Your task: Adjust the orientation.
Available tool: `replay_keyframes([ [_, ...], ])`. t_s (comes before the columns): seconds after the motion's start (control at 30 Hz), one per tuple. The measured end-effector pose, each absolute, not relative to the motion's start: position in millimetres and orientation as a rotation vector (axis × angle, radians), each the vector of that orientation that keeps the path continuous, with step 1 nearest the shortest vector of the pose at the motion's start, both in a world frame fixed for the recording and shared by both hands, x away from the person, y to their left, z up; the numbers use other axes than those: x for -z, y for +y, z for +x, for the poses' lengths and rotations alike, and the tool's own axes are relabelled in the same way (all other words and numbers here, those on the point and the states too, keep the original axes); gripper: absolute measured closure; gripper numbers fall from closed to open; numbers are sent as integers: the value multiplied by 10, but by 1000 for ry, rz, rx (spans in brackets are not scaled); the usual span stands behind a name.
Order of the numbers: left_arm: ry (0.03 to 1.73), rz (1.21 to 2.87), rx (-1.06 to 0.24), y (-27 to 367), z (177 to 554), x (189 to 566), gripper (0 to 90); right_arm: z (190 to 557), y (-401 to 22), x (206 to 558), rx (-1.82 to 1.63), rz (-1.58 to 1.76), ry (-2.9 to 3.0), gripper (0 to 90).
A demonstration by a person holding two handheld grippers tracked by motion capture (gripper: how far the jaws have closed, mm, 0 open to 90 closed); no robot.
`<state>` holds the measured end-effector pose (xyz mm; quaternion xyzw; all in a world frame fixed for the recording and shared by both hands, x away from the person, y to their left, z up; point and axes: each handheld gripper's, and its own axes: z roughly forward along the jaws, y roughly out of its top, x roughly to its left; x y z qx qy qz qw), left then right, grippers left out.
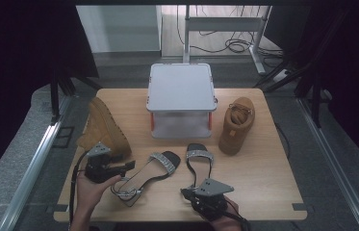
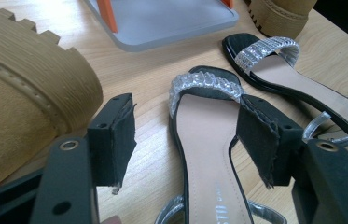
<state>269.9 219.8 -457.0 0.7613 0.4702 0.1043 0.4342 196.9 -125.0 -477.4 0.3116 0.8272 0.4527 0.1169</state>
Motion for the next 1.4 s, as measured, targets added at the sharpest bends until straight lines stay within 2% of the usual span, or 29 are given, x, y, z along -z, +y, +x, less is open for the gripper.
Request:
replay_keyframes([
  [0.8, 1200, 1901, -252, 2246, 2697, 4616, 374, 1904, -1109, 5049, -1090, 900, 2447, 896],
  [1.4, 1210, 1907, -247, 2250, 2704, 4648, 374, 1906, -1385, 5110, -1050, 964, 2417, 897],
])
